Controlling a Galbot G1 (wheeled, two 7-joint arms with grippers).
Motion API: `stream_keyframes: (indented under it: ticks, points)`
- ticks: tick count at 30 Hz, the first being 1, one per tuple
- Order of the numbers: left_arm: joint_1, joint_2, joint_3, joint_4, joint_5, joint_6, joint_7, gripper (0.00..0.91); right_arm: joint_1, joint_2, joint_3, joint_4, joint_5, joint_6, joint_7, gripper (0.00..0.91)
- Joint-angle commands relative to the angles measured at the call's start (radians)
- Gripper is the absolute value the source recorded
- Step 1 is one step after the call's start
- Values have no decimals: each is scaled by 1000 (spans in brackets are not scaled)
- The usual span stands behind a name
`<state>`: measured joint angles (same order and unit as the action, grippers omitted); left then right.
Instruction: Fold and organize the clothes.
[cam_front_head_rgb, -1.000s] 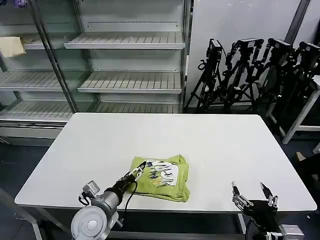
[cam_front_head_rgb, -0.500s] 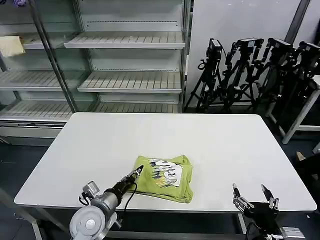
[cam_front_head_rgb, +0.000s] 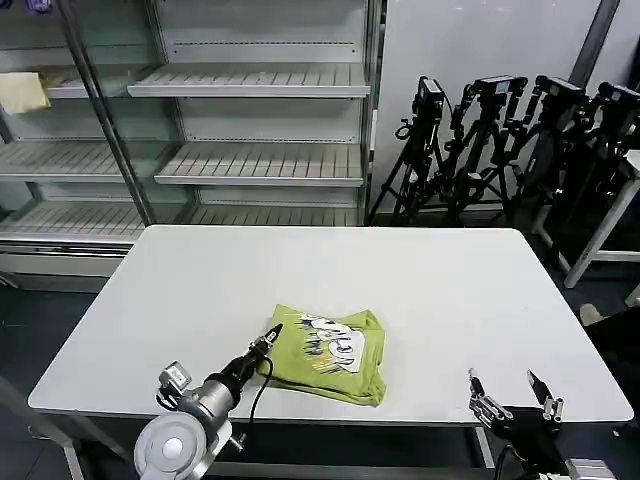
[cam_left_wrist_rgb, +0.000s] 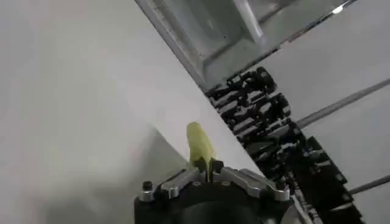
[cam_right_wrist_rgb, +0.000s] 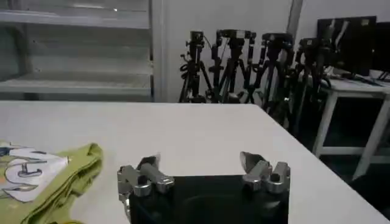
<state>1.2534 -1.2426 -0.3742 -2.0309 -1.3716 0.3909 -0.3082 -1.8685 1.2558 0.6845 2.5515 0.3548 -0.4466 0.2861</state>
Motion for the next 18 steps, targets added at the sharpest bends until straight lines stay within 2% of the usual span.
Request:
stream_keyframes:
  ticks: [1, 4, 7, 8, 10, 14, 18]
  points:
    - [21, 13, -82, -41, -91, -9, 5, 40, 4, -4, 1, 0, 4, 0, 0, 907]
    - [37, 64, -166, -60, -99, -4, 4, 50, 24, -10, -5, -8, 13, -1, 1, 907]
    - [50, 158, -288, -73, -103, 17, 3, 40, 53, -15, -17, -20, 21, -3, 2, 907]
    - [54, 221, -352, -73, -97, 31, 5, 50, 68, -17, -23, -26, 26, -4, 2, 907]
    - [66, 276, -438, -71, -97, 53, 10, 50, 89, -21, -35, -33, 29, -4, 3, 907]
    - [86, 445, -647, -62, -92, 132, 25, 40, 143, -27, -60, -54, 45, -5, 3, 907]
    - [88, 555, -745, -110, -99, 169, 16, 50, 177, -26, -82, -70, 50, -4, 3, 907]
